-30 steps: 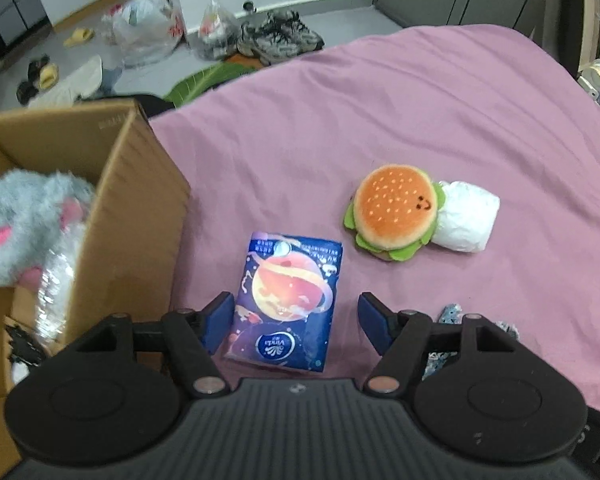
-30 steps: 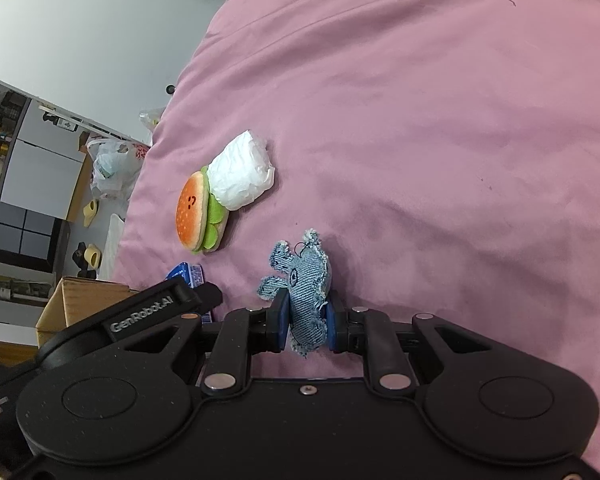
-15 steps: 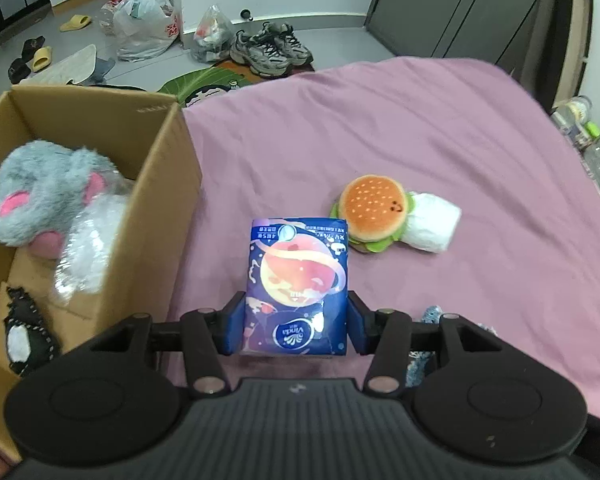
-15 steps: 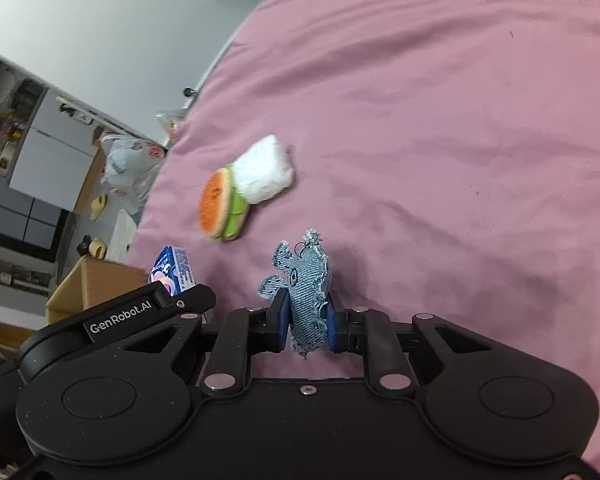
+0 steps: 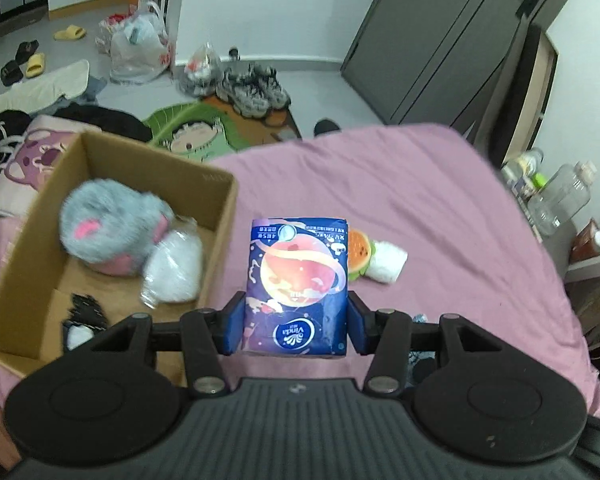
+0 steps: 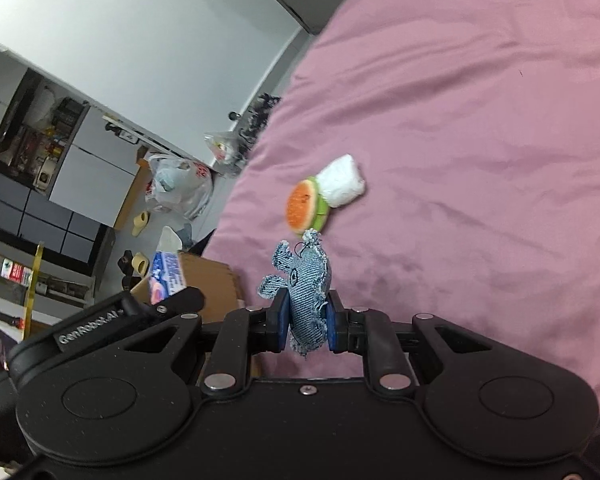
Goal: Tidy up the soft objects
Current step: 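Carry both items over the box and open both tools to drop them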
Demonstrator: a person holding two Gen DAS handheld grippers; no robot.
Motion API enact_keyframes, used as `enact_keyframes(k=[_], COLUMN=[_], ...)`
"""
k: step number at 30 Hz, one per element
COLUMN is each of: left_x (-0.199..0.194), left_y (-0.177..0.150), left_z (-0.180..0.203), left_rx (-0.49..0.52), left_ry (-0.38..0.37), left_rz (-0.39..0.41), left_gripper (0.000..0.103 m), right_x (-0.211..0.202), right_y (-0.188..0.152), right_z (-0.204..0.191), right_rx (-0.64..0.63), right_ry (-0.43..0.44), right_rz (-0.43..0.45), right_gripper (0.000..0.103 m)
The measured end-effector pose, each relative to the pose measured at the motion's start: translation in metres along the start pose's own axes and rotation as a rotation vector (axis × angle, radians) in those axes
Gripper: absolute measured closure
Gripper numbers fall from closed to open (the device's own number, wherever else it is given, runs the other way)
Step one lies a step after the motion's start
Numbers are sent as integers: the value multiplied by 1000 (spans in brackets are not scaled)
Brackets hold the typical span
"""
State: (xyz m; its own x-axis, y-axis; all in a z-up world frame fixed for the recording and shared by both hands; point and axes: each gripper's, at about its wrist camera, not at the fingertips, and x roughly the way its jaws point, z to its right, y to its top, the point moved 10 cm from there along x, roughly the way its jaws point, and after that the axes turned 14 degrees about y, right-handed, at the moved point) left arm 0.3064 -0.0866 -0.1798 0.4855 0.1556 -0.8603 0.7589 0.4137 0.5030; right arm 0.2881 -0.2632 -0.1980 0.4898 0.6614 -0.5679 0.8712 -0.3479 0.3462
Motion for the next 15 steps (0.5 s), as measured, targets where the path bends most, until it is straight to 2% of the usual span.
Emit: enact_keyframes(k=[7, 15], left_x=[-24, -32], left_y=[17, 17], left_z=[-36, -77], left_rx=[-37, -50], left_ry=[-29, -40], left_rz=[38, 54], left_gripper=[53, 53], right_x=[-1, 8], right_y=[-7, -19], right_z=[-34, -61], right_rx=[-45, -71], right_ry=[15, 13], right_rz=[30, 53], right_gripper=[85, 84])
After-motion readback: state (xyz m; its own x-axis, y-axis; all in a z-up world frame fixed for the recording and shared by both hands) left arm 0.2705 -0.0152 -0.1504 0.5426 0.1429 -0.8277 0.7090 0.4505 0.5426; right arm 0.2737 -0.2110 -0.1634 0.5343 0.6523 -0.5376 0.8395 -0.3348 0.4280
